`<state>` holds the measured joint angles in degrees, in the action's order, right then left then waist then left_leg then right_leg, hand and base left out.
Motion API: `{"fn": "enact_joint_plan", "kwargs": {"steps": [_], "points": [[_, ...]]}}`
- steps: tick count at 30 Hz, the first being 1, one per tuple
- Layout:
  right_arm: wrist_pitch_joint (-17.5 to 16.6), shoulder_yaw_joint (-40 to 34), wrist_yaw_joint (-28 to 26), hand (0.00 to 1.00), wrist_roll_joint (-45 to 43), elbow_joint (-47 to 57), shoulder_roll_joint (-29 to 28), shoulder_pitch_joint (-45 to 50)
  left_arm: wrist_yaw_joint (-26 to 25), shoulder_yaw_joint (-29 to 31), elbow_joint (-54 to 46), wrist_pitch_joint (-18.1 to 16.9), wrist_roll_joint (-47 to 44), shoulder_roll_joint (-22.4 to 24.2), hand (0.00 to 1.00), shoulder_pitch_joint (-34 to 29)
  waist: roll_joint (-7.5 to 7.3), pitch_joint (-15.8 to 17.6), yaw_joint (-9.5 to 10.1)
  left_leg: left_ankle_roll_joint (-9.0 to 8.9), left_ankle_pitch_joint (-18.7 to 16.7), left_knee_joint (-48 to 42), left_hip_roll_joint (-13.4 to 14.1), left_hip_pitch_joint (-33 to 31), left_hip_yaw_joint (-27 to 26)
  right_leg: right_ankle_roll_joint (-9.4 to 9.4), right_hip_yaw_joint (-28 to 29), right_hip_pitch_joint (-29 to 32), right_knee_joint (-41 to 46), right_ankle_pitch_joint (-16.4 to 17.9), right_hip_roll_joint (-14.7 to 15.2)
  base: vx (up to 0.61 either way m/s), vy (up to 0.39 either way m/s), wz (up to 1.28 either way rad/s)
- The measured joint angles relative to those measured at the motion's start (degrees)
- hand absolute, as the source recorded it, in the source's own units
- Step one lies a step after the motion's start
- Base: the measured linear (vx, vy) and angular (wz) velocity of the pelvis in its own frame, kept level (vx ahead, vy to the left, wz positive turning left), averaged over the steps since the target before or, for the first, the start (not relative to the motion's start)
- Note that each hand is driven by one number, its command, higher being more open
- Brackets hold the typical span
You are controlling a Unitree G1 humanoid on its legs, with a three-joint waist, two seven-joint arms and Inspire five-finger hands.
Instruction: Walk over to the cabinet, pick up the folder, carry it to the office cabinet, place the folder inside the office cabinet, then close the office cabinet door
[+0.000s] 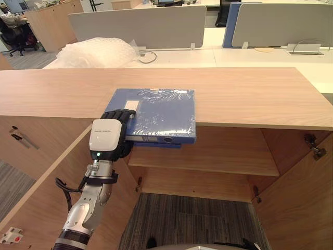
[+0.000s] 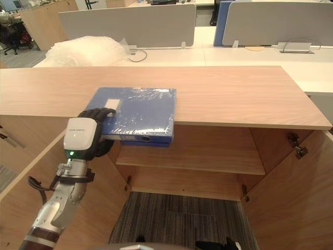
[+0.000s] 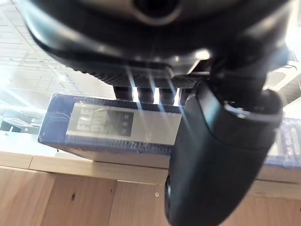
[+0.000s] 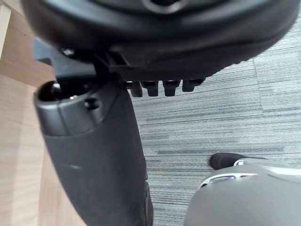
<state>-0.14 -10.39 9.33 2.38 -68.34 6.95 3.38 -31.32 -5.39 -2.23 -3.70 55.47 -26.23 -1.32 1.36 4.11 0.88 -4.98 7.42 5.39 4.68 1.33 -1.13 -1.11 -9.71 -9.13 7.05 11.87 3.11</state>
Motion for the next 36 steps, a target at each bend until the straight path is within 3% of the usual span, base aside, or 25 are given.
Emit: {"fn": "enact_joint_plan", "kwargs": {"steps": [13,18,23,24,28,32,36], "points": [[0.3,-1.5,0.1,1.00,0.1,0.0,-0.4,-0.1,-1.1,1.5,-7.5,-0.2,-3.3,5.0,0.00,-0.3,-0.41,-0.2,-0.94,-0.05,0.0,0.0,0.1,0.0,-0.3,-0.11,0.3,0.0,-0.2,-0.1,-0.1,0.00,0.000,0.00],[0.5,-2.1,0.6,1.00,0.0,-0.1,-0.7,0.0,-2.0,2.4,-13.7,0.7,-8.0,11.4,0.00,-3.6,-0.71,-0.5,-0.89,-0.05,0.0,-0.1,0.5,-0.2,-1.6,-0.08,1.8,0.8,-0.2,-0.8,-0.3,0.00,0.008,-0.15],[0.9,-3.7,1.4,1.00,-0.2,-0.2,-1.1,1.3,-2.2,2.4,-19.3,-0.1,-24.4,16.6,0.00,-5.3,-1.00,-1.2,-0.98,-0.03,0.0,-0.3,1.3,-0.5,-3.2,0.11,3.6,2.1,0.3,-1.3,-0.9,-0.03,0.004,-0.18],[0.8,-4.2,1.5,1.00,-0.5,-0.1,-1.2,2.1,-2.0,2.5,-20.1,-0.6,-32.6,18.3,0.00,-5.6,-0.83,-1.3,-1.26,-0.02,0.0,-0.3,1.4,-0.4,-3.4,0.12,3.9,2.4,0.6,-1.4,-1.0,-0.05,-0.001,-0.10],[0.1,-4.2,4.3,1.00,-5.0,4.7,-2.1,5.0,-2.6,4.8,-23.0,-2.7,-50.1,22.4,0.00,-7.7,-0.27,-1.6,-1.76,-0.03,0.0,-0.1,2.0,-0.6,-5.0,0.16,5.8,4.0,1.7,-1.4,-1.4,-0.05,-0.002,-0.25],[-1.7,-3.2,9.5,1.00,-9.5,22.3,-6.0,12.8,-3.8,7.0,-28.3,-7.6,-62.3,25.8,0.00,-11.3,0.07,-1.7,-3.18,-0.09,0.0,-0.3,2.6,-0.5,-6.5,0.26,7.3,4.9,1.9,-1.8,-1.9,-0.03,-0.013,-0.19],[-2.9,1.1,11.7,1.00,-9.7,40.3,-9.6,17.9,-2.4,6.9,-31.8,-12.1,-68.7,26.2,0.00,-12.3,0.23,-1.7,-4.15,-0.43,-0.1,-0.3,3.3,-0.2,-8.0,0.35,8.8,5.5,1.8,-2.3,-2.5,-0.04,-0.014,-0.23]]}}
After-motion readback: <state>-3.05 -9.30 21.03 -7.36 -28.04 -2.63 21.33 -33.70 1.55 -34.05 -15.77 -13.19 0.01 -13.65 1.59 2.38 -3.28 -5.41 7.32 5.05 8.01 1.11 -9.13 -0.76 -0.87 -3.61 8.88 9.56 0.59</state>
